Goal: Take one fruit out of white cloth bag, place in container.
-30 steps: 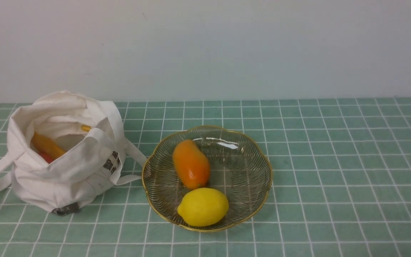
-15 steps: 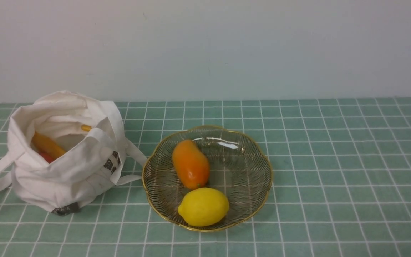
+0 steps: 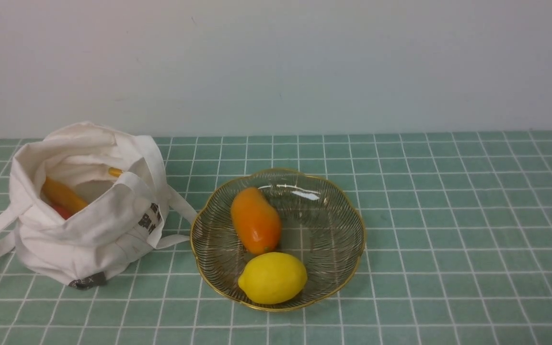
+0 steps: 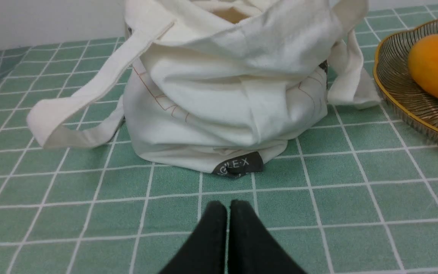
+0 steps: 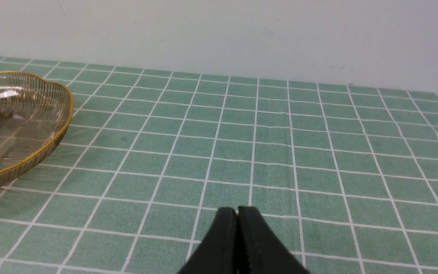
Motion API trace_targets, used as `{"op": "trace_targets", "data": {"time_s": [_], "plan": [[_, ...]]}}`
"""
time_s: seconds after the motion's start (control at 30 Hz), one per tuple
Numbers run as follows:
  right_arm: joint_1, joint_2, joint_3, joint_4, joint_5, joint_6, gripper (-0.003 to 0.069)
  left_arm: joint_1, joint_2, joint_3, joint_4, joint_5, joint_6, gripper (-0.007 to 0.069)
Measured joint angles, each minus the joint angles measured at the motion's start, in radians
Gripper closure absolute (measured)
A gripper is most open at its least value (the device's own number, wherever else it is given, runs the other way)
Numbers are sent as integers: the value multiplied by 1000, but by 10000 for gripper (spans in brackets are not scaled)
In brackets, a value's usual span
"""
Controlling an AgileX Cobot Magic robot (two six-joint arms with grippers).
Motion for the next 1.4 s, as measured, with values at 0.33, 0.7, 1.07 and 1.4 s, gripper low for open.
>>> {"op": "trace_targets", "data": {"time_s": [0.33, 0.7, 1.07, 1.4], "plan": [[0, 0, 0, 0, 0, 0, 674, 1, 0, 0, -44, 0, 1, 632], [0, 0, 0, 0, 0, 0, 674, 1, 0, 0, -44, 0, 1, 632], [0, 0, 0, 0, 0, 0, 674, 1, 0, 0, -44, 0, 1, 632], [0, 0, 0, 0, 0, 0, 674, 1, 0, 0, -44, 0, 1, 632]]}}
